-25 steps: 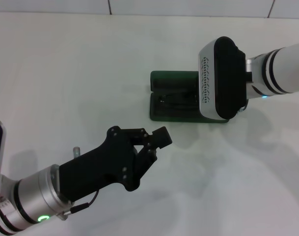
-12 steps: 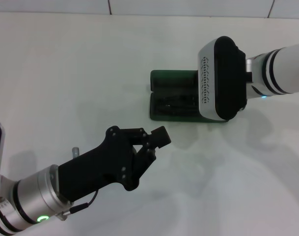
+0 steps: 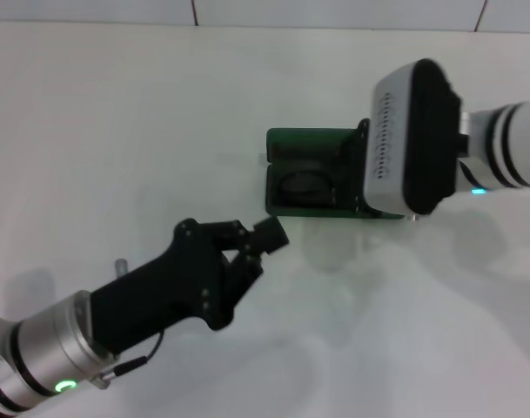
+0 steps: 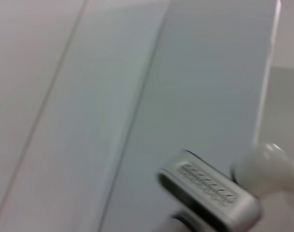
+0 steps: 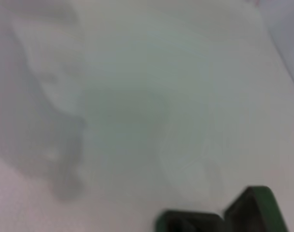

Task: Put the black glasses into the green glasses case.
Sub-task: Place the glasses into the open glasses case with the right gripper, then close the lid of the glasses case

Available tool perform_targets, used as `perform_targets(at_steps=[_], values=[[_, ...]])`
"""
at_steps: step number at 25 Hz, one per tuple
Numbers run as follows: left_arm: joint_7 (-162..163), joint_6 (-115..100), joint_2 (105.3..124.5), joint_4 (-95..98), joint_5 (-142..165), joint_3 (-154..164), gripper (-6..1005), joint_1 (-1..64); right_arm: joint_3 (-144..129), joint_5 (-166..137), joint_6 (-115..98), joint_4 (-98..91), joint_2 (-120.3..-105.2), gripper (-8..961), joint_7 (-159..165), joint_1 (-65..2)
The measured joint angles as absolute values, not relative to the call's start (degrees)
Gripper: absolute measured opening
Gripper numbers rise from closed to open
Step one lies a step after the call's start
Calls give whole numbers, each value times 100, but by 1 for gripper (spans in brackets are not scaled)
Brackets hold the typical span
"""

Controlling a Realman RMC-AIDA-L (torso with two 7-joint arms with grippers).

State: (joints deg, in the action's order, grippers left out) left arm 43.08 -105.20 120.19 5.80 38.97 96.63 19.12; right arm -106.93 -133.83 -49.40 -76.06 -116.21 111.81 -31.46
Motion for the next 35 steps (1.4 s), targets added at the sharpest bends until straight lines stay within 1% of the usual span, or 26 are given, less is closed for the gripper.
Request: perform_targets(at_steps=[4,7,9,10,11,13,15,18,20,22,26,28,32,35], values=[[4391,-10584,11951,631,3482,9657,30,1915,-10259,-12489,-5319,-8005,-11610,282,11167,-2572],[4512,-10566,11777,725,3284,9652,30,2097,-9544,-11416,-5917,-8144,-11599,280,10900,-2123],[4779,-10490,11522,809,3209,9645,30,2362,-8941,-10680,-6556,-7957,-11596,279,10444,-1921],[5121,-10354,11266,827,3238,9659,30,2747,-8575,-10308,-6967,-7796,-11588,279,10160,-1799],[5121,-10354,11266,827,3238,9659,30,2747,-8085,-9903,-7444,-7570,-11585,278,9834,-1661],[5597,-10098,11007,828,3421,9696,30,3315,-7229,-9470,-8236,-7130,-11566,278,9428,-1480],[6048,-9813,10849,853,3603,9693,41,3806,-6315,-9331,-8953,-6629,-11551,278,9163,-1377],[6510,-9067,10734,860,3867,9688,98,4392,-5211,-9514,-9654,-5979,-11528,278,8900,-1317],[6692,-8481,10716,870,4136,9708,136,4681,-4700,-9644,-9920,-5592,-11521,278,8691,-1291],[6802,-7920,10750,896,4603,9720,166,4901,-4447,-9704,-10006,-5261,-11520,278,8527,-1250],[7109,-6950,10999,967,5533,9689,208,5258,-4310,-9758,-10031,-4852,-11501,278,8265,-1160],[7190,-6567,11109,1076,5701,9685,229,5287,-4320,-9800,-10027,-4757,-11496,278,8198,-1153],[7296,-6042,11253,1342,5819,9681,271,5231,-4343,-9840,-10015,-4680,-11496,279,8190,-1212],[7313,-5833,11310,1384,5892,9688,262,5241,-4347,-9903,-10015,-4669,-11496,279,8188,-1271]])
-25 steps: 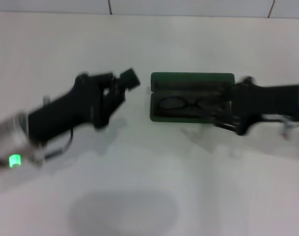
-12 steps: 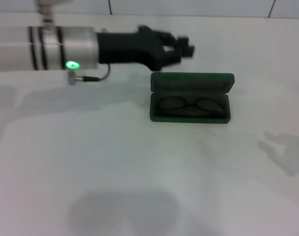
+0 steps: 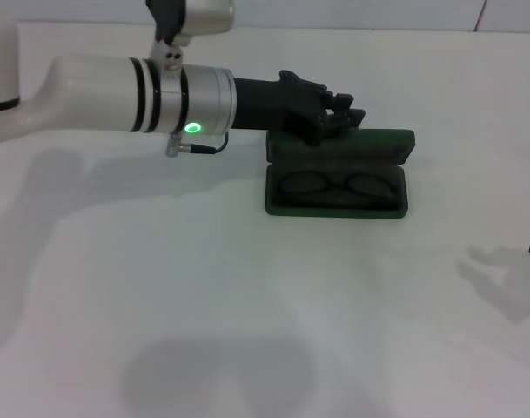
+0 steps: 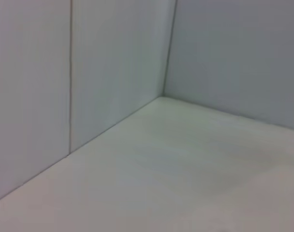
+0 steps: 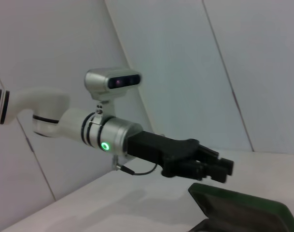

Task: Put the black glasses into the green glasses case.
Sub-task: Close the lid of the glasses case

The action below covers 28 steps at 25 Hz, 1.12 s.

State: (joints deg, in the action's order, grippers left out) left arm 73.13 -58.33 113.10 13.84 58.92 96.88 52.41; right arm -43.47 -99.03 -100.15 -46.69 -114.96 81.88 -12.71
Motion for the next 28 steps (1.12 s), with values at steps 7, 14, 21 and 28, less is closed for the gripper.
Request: perform_targets(at_steps=[7,14,21,28], values=[[7381,-5425,11453,1390,6184,9678,240,5250,-4356,-9957,-10002,-4635,-11501,279,8185,-1390],[7546,-5455,11453,1399,6342,9710,218,5211,-4359,-9957,-9870,-4546,-11519,278,8154,-1438],[7755,-5547,11529,1414,6806,9710,212,5134,-4313,-9957,-9828,-4373,-11522,278,8058,-1489],[7758,-5627,11647,1571,7034,9692,197,4892,-4318,-9955,-9787,-4368,-11517,279,8044,-1489]])
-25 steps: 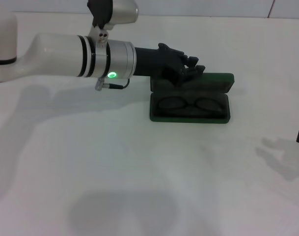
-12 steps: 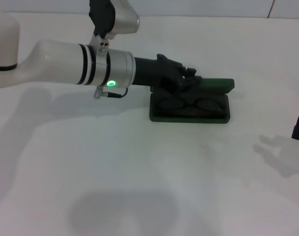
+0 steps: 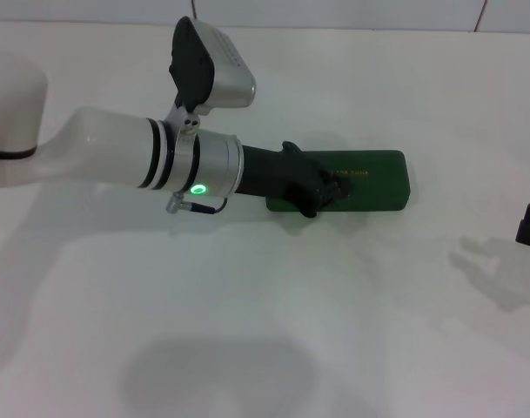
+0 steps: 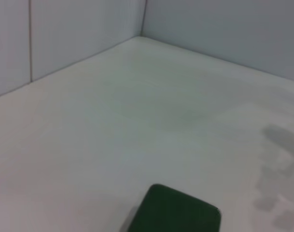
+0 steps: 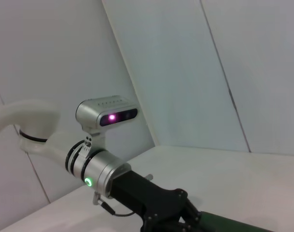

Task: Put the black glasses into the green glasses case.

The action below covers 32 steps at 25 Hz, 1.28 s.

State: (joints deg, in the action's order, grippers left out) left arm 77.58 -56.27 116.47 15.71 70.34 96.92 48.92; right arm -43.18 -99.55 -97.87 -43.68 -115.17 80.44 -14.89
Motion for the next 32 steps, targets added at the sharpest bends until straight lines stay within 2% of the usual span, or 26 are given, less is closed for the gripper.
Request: perform_targets(at_steps=[4,7,9,10,13,18,29,32], values=[[7745,-5979,11644,2309,7012,9591,142,4471,-4307,-9948,-9875,-4374,-11488,279,8025,-1441],[7597,-6808,11623,3178,6998,9264,94,3854,-4339,-9999,-10220,-4372,-11451,279,7783,-1445],[7245,-7703,11652,3604,6974,8866,62,3272,-4362,-10031,-10574,-4333,-11501,297,7551,-1535],[7047,-8233,11695,3769,6974,8549,119,2916,-4368,-10018,-10711,-4320,-11533,315,7478,-1583],[6867,-9215,11768,3833,7134,7920,266,2376,-4475,-9774,-11070,-4196,-11617,369,7387,-1746],[6570,-9953,11623,3673,7281,7540,429,1828,-4921,-9177,-11178,-3879,-11589,552,7391,-2148],[6079,-10032,11549,3327,7439,7344,680,1766,-5471,-9201,-10833,-3734,-11578,815,7427,-2645],[6037,-10029,11493,3328,7466,7342,706,1825,-5625,-9201,-10756,-3675,-11579,829,7427,-2720]])
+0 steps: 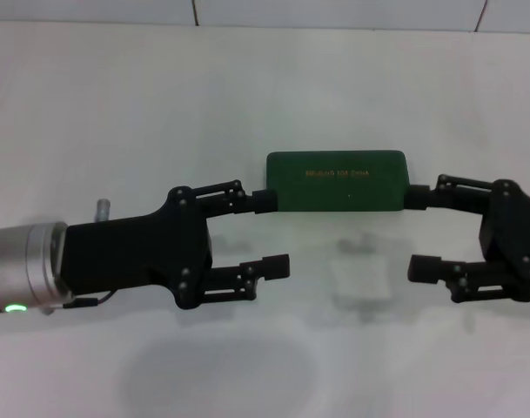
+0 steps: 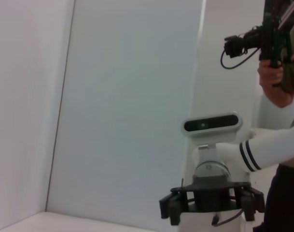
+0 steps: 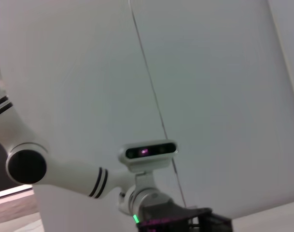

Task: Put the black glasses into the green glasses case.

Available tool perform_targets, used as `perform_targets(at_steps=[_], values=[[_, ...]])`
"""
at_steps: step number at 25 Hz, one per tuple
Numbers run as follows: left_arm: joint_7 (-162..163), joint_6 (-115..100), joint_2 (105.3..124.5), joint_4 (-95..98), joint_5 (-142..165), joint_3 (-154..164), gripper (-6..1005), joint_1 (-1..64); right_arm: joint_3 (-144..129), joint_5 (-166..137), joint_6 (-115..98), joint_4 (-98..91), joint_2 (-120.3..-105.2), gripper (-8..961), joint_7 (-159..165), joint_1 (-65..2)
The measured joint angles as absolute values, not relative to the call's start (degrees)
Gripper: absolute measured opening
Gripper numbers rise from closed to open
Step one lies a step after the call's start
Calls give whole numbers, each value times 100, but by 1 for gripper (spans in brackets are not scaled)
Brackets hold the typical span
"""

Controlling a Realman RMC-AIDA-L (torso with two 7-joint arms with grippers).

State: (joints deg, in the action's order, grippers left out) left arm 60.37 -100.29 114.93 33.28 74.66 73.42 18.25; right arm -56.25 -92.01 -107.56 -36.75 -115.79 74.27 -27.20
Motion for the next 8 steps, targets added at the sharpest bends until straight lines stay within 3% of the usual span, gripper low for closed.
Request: perform_targets(at_steps=[8], values=[[6024,-10005,11455,3313,7518,7191,723,1876,-5716,-9104,-10747,-3630,-11603,829,7427,-2758]])
